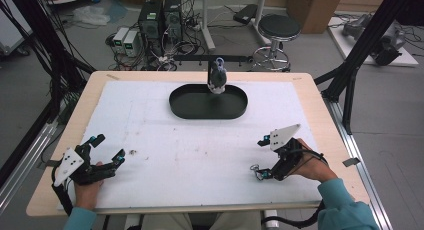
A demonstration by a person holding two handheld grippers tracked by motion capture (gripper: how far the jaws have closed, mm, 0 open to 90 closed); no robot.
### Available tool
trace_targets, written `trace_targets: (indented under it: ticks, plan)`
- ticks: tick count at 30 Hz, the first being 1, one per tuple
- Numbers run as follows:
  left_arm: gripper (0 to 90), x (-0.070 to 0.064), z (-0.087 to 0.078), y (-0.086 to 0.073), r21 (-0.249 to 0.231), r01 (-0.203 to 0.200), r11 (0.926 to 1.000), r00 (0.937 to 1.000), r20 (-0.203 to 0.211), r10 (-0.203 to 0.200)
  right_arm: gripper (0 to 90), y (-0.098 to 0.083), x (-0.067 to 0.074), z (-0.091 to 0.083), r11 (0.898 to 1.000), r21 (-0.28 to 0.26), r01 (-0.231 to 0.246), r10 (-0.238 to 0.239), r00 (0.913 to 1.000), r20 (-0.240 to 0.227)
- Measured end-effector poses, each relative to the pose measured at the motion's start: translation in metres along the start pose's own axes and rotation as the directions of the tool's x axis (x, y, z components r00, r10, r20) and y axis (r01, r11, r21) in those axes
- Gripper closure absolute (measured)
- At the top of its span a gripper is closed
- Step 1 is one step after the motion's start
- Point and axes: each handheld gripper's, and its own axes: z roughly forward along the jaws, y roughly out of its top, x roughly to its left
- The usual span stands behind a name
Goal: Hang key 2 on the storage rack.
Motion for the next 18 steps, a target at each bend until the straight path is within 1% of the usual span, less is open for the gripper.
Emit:
trace_targets:
  ticks: [1, 3, 5, 7, 9, 11, 12, 13, 14, 16, 18]
  plan:
    - [11.8, 0.000, 0.000, 0.000, -0.001, 0.001, 1.0000, 1.0000, -0.001, -0.001, 6.8, 0.000, 0.000, 0.002, 1.000, 0.010, 0.004, -0.004, 1.0000, -0.004]
    - [11.8, 0.000, 0.000, 0.000, -0.001, 0.002, 1.0000, 1.0000, -0.001, -0.002, 14.8, 0.000, -0.001, 0.004, 1.000, 0.029, 0.012, -0.011, 0.9995, -0.029]
    - [11.8, 0.000, 0.000, 0.000, -0.001, 0.001, 1.0000, 1.0000, -0.001, -0.001, 16.7, 0.000, -0.002, 0.007, 0.999, 0.048, 0.010, -0.008, 0.9989, -0.047]
    - [11.8, 0.000, 0.000, 0.000, -0.001, 0.001, 1.0000, 1.0000, -0.001, -0.001, 20.4, 0.000, -0.002, 0.009, 0.998, 0.063, 0.008, -0.004, 0.9979, -0.065]
    - [11.8, 0.000, 0.000, 0.000, -0.001, 0.002, 1.0000, 1.0000, -0.001, -0.002, 22.6, 0.000, -0.004, 0.011, 0.997, 0.080, 0.014, -0.008, 0.9976, -0.069]
    - [11.8, 0.000, 0.000, 0.000, -0.003, 0.006, 1.0000, 1.0000, -0.001, -0.006, 28.6, -0.001, -0.004, 0.012, 0.996, 0.094, 0.012, -0.004, 0.9965, -0.083]
    - [11.8, 0.000, 0.000, 0.000, -0.002, 0.004, 1.0000, 1.0000, -0.002, -0.004, 29.0, -0.001, -0.005, 0.013, 0.995, 0.103, 0.013, -0.005, 0.9965, -0.084]
    - [11.8, 0.000, 0.000, 0.000, -0.003, 0.006, 1.0000, 1.0000, -0.001, -0.006, 32.0, -0.001, -0.005, 0.014, 0.994, 0.105, 0.010, -0.001, 0.9968, -0.080]
    - [11.8, 0.000, 0.000, 0.000, -0.003, 0.006, 1.0000, 1.0000, -0.001, -0.006, 38.5, -0.001, -0.006, 0.014, 0.994, 0.110, 0.011, -0.001, 0.9958, -0.091]
    - [11.8, 0.000, 0.000, 0.000, -0.003, 0.006, 1.0000, 1.0000, 0.000, -0.006, 40.1, -0.001, -0.006, 0.014, 0.993, 0.114, 0.018, -0.007, 0.9953, -0.096]
    - [11.8, 0.000, 0.000, 0.000, -0.001, 0.003, 1.0000, 1.0000, 0.000, -0.003, 44.8, -0.002, -0.007, 0.015, 0.992, 0.128, 0.016, -0.001, 0.9938, -0.111]
